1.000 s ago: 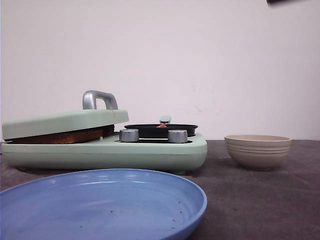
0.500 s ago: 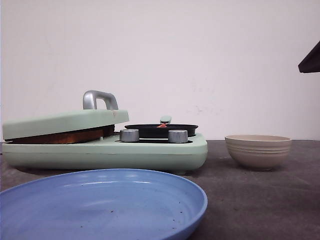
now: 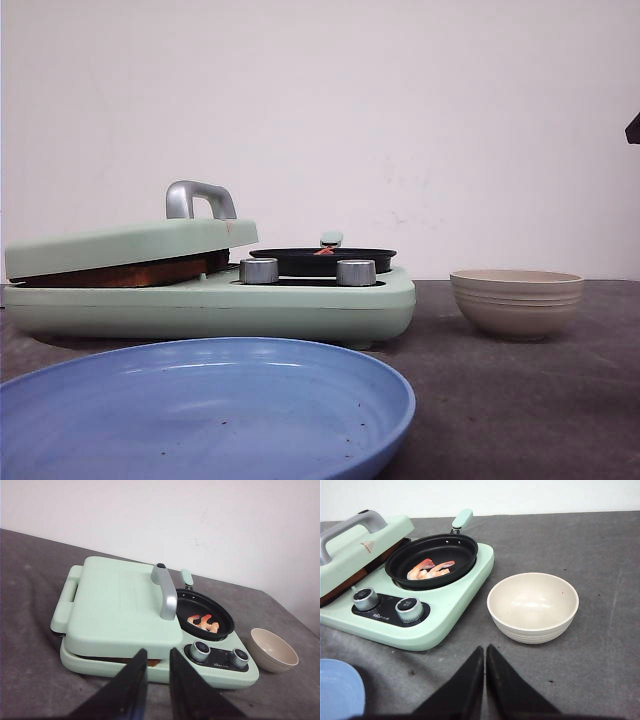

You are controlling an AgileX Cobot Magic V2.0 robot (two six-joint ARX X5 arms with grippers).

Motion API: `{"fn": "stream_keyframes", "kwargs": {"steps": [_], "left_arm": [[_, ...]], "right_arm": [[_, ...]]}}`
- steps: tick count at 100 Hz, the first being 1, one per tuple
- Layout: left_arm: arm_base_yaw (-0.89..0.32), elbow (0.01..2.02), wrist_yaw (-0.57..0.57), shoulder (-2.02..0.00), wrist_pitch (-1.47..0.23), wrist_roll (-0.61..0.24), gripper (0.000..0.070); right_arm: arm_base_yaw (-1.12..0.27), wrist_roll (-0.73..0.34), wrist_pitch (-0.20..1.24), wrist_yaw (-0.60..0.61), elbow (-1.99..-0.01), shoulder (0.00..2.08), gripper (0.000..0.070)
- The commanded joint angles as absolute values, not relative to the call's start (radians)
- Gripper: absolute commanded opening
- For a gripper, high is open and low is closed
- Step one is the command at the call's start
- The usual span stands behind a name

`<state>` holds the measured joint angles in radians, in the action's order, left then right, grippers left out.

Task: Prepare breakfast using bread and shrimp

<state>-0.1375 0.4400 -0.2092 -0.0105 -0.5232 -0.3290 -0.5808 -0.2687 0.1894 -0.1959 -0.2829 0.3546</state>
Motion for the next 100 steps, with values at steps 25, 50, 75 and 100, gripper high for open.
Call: {"fn": "stream_keyframes", "kwargs": {"steps": [25,50,75,100], "left_arm": [[-0.137,0.442,-0.209,-0.012,-0.502,-0.333,0.0003],[-0.137,0.442,-0.209,-0.012,-0.501,-0.334,0.0003],[-0.136,0.430,-0.051,-0.007,-0.613,-0.305,0.0001],[-0.122,0.210,0.101,-0.004,-0.241,-0.031,0.0006]], "right_arm": [[-0.587,-0.278,0.178,-0.200,-0.281,0.356,0.0000],[-0.587,-0.278,0.178,-0.200,-0.281,0.356,0.0000],[-0.587,-0.278,0.178,-0.200,-0.281,0.356,0.0000],[-0.587,-0.278,0.158,-0.200,-0.281,0.356,0.0000]]}}
